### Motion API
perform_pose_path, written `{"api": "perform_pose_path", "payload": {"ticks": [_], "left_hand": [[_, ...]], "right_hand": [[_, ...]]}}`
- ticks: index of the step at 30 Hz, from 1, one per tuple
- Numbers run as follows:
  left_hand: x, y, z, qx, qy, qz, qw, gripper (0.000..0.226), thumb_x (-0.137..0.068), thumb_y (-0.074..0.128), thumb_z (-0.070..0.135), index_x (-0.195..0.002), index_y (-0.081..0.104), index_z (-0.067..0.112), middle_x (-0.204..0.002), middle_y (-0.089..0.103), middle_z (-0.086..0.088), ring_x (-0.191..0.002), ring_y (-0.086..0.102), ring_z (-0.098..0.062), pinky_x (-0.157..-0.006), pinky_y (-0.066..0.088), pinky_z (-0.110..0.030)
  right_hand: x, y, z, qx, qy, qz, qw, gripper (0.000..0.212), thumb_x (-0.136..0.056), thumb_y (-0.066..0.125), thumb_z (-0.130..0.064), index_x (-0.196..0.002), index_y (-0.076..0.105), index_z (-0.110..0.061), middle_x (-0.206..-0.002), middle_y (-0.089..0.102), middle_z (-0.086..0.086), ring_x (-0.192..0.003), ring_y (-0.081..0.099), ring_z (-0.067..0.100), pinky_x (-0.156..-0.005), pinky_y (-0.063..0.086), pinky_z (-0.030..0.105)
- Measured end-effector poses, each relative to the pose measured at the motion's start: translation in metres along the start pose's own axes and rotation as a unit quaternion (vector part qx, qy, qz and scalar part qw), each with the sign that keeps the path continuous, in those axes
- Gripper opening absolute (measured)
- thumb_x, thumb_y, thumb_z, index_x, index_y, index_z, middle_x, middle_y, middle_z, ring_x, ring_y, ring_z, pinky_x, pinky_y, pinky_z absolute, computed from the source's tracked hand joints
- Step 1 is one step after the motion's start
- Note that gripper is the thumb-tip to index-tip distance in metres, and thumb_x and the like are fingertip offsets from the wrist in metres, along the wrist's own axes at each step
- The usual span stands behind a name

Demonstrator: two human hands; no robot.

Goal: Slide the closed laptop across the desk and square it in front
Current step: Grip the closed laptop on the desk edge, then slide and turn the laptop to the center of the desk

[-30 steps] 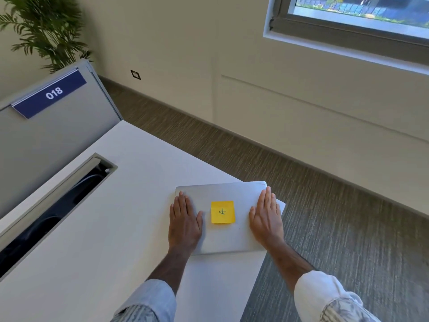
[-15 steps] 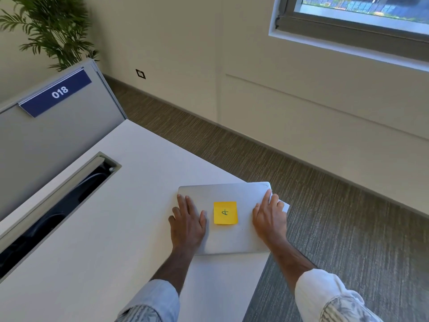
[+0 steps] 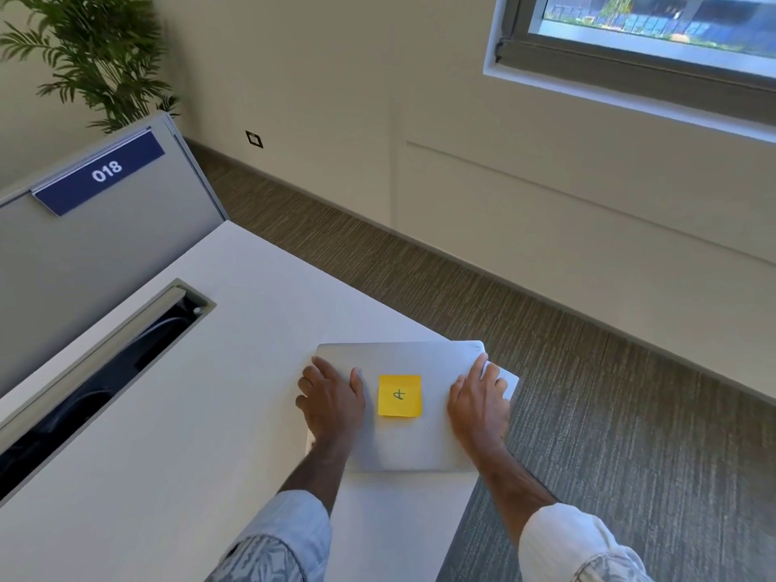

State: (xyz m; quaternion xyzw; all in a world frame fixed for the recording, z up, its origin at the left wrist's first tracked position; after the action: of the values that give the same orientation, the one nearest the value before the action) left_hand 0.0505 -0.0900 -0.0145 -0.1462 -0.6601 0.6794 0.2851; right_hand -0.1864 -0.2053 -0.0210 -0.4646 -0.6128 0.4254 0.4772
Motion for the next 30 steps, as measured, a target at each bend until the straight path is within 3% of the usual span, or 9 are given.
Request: {"api": "perform_pose_path", "payload": {"ticks": [5,9,13,22,30], "left_hand": [[-0.006,-0.001,-0.018,0.103,-0.06,0.003,0.993,0.067,-0.091,0.05,0.061,-0.116,0.049,-0.001,-0.113,0.054,-0.022,-0.101,0.054,-0.038,-0.078,0.049,-0.046],[-0.004,-0.002,-0.043,0.179,-0.1,0.016,0.979,0.072,-0.088,0.055,0.063,-0.113,0.052,-0.004,-0.115,0.052,-0.022,-0.107,0.051,-0.04,-0.082,0.05,-0.049],[-0.002,-0.016,-0.064,0.246,-0.109,0.038,0.962,0.07,-0.087,0.058,0.062,-0.113,0.049,-0.003,-0.116,0.048,-0.02,-0.108,0.051,-0.041,-0.075,0.052,-0.049],[0.017,-0.052,-0.129,0.251,-0.122,0.059,0.958,0.07,-0.088,0.053,0.064,-0.116,0.047,-0.001,-0.116,0.05,-0.017,-0.101,0.06,-0.042,-0.071,0.051,-0.048],[0.051,-0.08,-0.232,0.253,-0.165,0.094,0.949,0.07,-0.089,0.051,0.064,-0.117,0.048,0.0,-0.114,0.051,-0.016,-0.103,0.061,-0.038,-0.074,0.053,-0.048]], "right_hand": [[0.007,0.0,-0.006,-0.032,0.001,0.009,0.999,0.058,-0.102,0.036,-0.033,-0.15,0.027,-0.003,-0.13,0.045,0.015,-0.104,0.054,0.034,-0.065,0.054,0.043],[0.017,0.001,-0.012,-0.049,-0.006,0.002,0.999,0.058,-0.102,0.033,-0.033,-0.152,0.023,-0.004,-0.131,0.042,0.014,-0.105,0.052,0.034,-0.065,0.053,0.043],[0.04,0.002,-0.021,-0.082,-0.005,-0.001,0.997,0.058,-0.103,0.031,-0.032,-0.153,0.019,-0.004,-0.134,0.04,0.015,-0.107,0.051,0.035,-0.069,0.052,0.044],[0.098,-0.006,-0.066,-0.103,-0.026,-0.01,0.994,0.059,-0.104,0.031,-0.032,-0.154,0.016,-0.004,-0.135,0.039,0.017,-0.114,0.05,0.036,-0.076,0.055,0.048],[0.168,0.006,-0.129,-0.119,-0.083,-0.01,0.989,0.059,-0.102,0.035,-0.031,-0.152,0.02,-0.003,-0.131,0.041,0.018,-0.113,0.051,0.038,-0.074,0.056,0.049]]}}
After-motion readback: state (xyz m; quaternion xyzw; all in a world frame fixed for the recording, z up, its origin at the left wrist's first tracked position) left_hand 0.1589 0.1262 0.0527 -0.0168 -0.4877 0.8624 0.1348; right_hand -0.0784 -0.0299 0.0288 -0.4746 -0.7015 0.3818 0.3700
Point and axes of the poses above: each hand's wrist, its own x-axis away from the middle knuckle, its own y-axis out of the palm, z = x × y, the point moved 7 cm from there along -x, towards the middle knuckle
